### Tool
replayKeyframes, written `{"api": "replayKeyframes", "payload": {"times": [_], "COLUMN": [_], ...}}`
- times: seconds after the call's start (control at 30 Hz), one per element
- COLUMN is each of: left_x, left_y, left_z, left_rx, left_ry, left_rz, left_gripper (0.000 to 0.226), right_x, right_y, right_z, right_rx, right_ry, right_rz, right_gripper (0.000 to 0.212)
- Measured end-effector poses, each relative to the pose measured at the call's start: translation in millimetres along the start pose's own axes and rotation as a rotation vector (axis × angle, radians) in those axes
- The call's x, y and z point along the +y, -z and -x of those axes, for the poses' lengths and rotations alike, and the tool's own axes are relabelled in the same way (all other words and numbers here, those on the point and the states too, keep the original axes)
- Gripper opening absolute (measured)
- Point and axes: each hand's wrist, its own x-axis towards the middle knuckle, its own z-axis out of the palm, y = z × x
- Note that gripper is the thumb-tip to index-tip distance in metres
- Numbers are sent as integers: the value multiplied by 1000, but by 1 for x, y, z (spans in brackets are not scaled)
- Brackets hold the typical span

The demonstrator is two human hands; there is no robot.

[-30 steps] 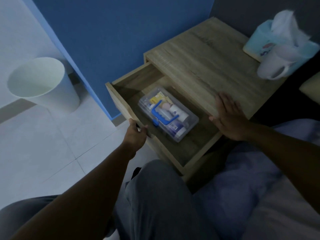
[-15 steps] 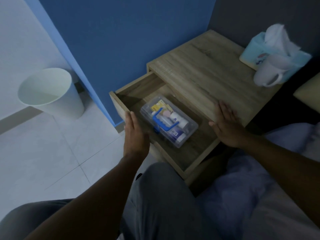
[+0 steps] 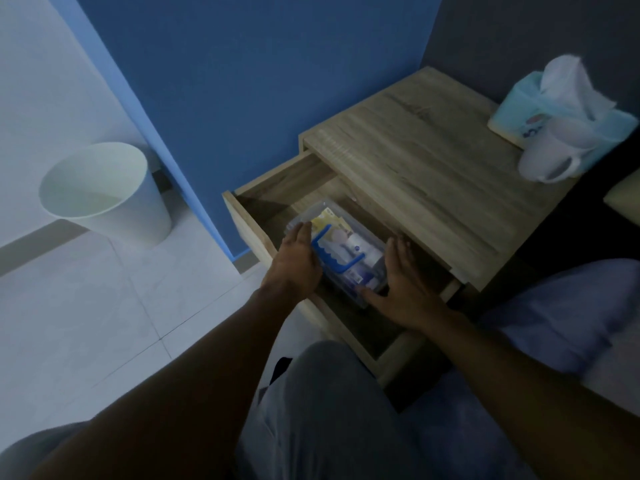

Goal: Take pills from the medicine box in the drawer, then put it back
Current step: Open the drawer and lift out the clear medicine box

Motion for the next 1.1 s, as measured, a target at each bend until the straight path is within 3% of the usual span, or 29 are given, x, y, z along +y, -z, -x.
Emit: {"api": "replayKeyframes", "payload": {"times": [0.23,0.43,0.6,0.77,0.93,1.1], "left_x": [1,4,5,19,45,77], "left_y": [18,17,20,36,67,109], "left_z": [-52,-79,-81,-74,-66,-66], "left_rx": [20,-147,-141,-69,11,191], "left_ry": [139,245,213,213,163,154], "left_rz": [93,51,-33,94,16,-52], "left_gripper": [47,38,26,24,25,38], "right_x": [-19,-41,-54,-62,-78,-104], "right_y": [-27,-51,-52,-36,1,53], "right_z": [-13,-18,-25,-6,18,28], "right_rx": [208,526,598,551,504,523], "right_ry": [-264,-608,-773,-711,-610,-541], "right_rz": [-218,-617,-876,-1015,-1179,-1238], "right_gripper": [90,93,54,51,39,20]}}
